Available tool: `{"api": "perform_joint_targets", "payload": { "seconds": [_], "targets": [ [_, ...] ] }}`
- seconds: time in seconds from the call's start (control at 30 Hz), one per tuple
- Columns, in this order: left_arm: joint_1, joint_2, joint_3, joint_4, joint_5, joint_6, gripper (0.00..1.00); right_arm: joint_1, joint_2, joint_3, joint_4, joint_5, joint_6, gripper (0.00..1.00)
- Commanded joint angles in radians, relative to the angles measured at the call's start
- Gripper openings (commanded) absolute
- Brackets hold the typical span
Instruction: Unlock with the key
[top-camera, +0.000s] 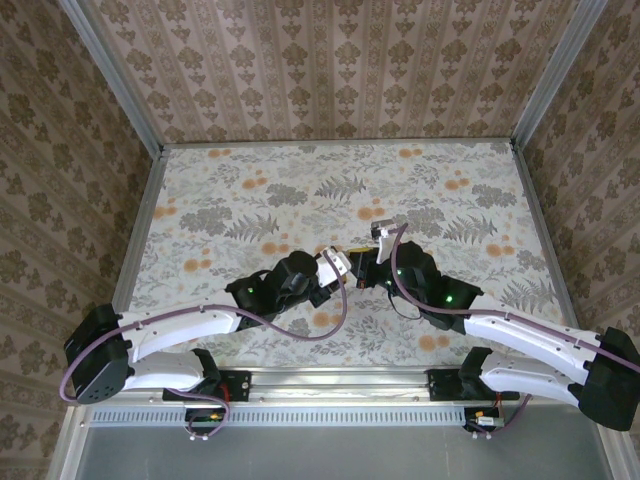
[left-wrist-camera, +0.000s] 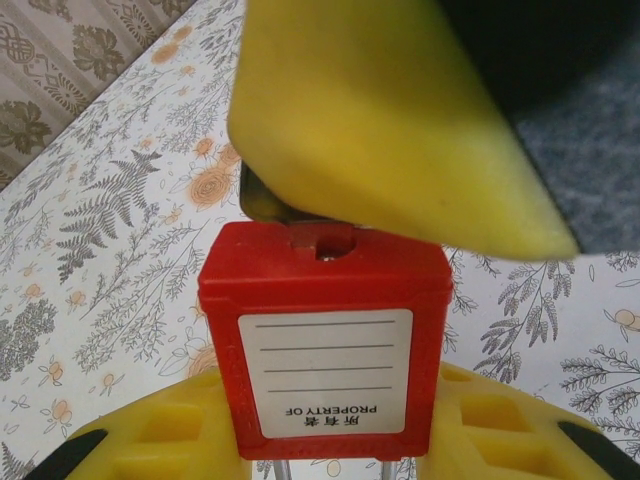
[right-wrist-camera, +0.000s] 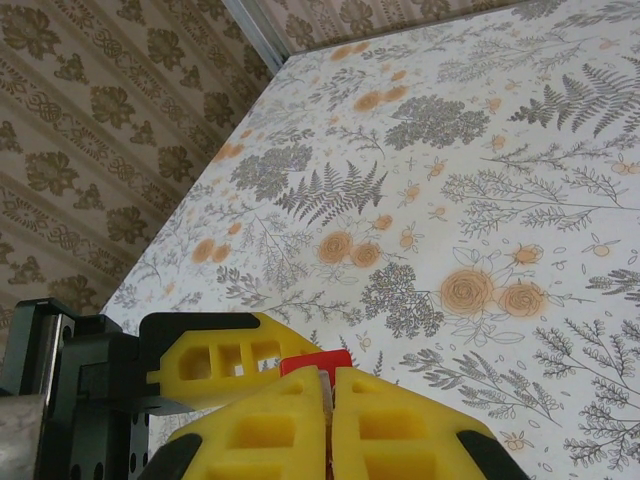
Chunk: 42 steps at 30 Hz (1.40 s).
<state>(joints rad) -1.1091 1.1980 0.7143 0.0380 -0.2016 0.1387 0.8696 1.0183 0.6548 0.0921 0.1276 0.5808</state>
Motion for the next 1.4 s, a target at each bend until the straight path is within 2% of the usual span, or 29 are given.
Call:
{"api": "perform_joint_targets", "payload": {
  "seconds": [0.0, 0.33, 0.7, 1.0, 1.17, 1.37],
  "targets": [
    [0.001, -0.048, 0.036, 0.168, 0.025, -0.01, 0.3, 0.02, 0.014, 0.016, -0.09, -0.079, -0.009, 0.09],
    [-0.002, -0.057, -0.039, 0.214, -0.002, -0.035, 0.3, 0.02, -0.018, 0.023, -0.101, -0.05, 0.001, 0.17],
    [-0.006, -0.046, -0.084, 0.206, -0.034, -0.05, 0.29, 0.017, -0.089, 0.047, -0.155, -0.019, -0.009, 0.32],
    [-0.007, -0.009, -0.007, 0.077, -0.092, 0.02, 0.29, -0.034, -0.24, 0.08, -0.309, 0.037, -0.048, 0.45],
    [-0.04, -0.014, 0.074, -0.072, -0.21, 0.127, 0.29, -0.189, -0.269, 0.095, -0.357, -0.18, -0.024, 0.45],
    [-0.137, 0.019, 0.102, -0.078, -0.413, 0.324, 0.28, -0.384, -0.239, 0.13, -0.34, -0.501, 0.026, 0.4]
  ]
}}
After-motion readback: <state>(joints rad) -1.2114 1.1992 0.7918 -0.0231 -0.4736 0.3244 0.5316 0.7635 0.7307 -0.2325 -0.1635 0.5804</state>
